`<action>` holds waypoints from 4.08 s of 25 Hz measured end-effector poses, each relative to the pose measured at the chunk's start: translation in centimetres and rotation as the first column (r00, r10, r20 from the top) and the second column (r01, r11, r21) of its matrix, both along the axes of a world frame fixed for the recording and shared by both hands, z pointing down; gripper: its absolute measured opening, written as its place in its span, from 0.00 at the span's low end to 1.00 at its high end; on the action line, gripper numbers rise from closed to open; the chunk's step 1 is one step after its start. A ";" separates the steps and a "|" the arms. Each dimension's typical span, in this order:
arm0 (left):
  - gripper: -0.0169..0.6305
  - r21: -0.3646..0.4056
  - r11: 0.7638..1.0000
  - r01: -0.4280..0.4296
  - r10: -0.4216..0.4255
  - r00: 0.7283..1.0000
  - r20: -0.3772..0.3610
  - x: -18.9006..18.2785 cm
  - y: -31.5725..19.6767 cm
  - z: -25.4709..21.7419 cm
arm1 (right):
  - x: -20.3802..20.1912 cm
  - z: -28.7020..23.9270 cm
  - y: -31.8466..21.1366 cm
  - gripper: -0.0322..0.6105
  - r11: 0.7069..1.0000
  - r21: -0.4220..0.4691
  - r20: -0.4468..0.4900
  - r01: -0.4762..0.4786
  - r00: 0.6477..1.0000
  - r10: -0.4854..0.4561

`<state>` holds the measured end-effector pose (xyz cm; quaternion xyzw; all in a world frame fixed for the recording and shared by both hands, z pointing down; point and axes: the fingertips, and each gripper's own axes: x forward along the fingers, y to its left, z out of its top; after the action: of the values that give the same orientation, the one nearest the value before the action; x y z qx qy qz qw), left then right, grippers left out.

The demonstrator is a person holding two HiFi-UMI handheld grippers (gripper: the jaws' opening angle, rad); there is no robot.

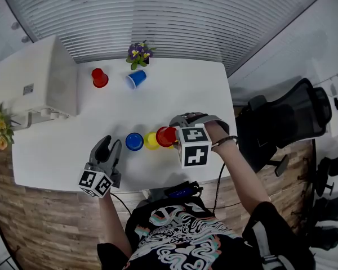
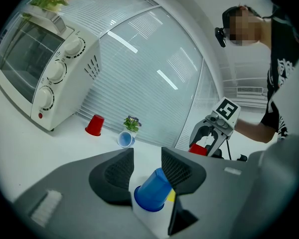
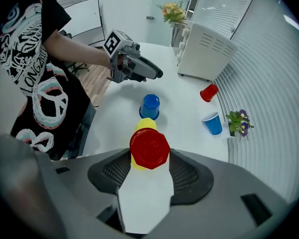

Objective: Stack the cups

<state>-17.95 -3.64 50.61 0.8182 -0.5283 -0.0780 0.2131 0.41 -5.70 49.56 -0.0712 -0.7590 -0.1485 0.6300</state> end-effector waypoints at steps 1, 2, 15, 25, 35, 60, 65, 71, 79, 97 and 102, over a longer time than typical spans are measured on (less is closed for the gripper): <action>0.27 -0.001 1.000 0.000 0.000 1.000 0.000 0.0 0.0 0.0 | -0.1 0.1 0.0 0.42 1.000 0.002 0.002 0.001 1.000 -0.001; 0.27 -0.002 1.000 0.001 -0.001 1.000 -0.001 0.0 0.0 0.1 | -0.2 0.1 0.1 0.42 1.000 0.002 0.006 0.001 1.000 -0.001; 0.27 -0.012 1.000 0.009 -0.009 1.000 -0.011 -0.4 0.1 0.3 | -0.8 0.4 0.8 0.51 0.999 -0.044 0.059 0.000 0.998 0.003; 0.26 -0.061 0.997 0.042 -0.042 0.999 0.002 -1.9 -1.9 0.0 | 0.0 -2.9 1.6 0.58 0.971 -0.191 0.322 -0.144 0.925 0.200; 0.36 -0.095 0.981 0.170 -0.140 0.955 0.261 -6.0 -11.0 0.1 | 2.6 -5.5 1.0 0.57 0.858 -0.412 0.585 -0.307 0.633 0.507; 0.39 -0.117 0.914 0.388 -0.318 0.866 0.385 -12.1 -26.6 4.9 | 7.1 0.3 -3.5 0.51 0.614 -0.677 0.522 -0.406 0.324 0.789; 0.39 -0.093 0.927 0.362 -0.294 0.860 0.418 -11.5 -26.3 3.7 | 7.3 -0.1 -3.8 0.49 0.611 -0.678 0.534 -0.408 0.297 0.791; 0.39 -0.053 0.945 0.324 -0.275 0.871 0.408 -10.3 -25.1 1.5 | 7.4 -1.1 -5.1 0.48 0.639 -0.581 0.628 -0.504 0.222 0.746; 0.39 -0.012 0.970 0.244 -0.221 0.897 0.384 -6.9 -20.4 -2.4 | 6.6 -1.7 -4.4 0.48 0.647 -0.470 0.710 -0.601 0.178 0.681; 0.39 -0.009 0.999 0.048 -0.043 0.957 0.286 2.9 -6.7 -5.3 | 6.2 -3.2 -1.1 0.45 0.608 -0.443 0.757 -0.659 0.088 0.647; 0.39 -0.012 1.000 -0.006 0.009 0.956 0.293 5.2 -4.3 -4.9 | 6.4 -3.0 -0.3 0.44 0.599 -0.447 0.756 -0.664 0.078 0.650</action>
<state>-12.72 -7.97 45.67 0.8215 -0.5513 0.0480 0.1373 6.84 -6.03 46.52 0.3675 -0.9097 0.1315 0.1418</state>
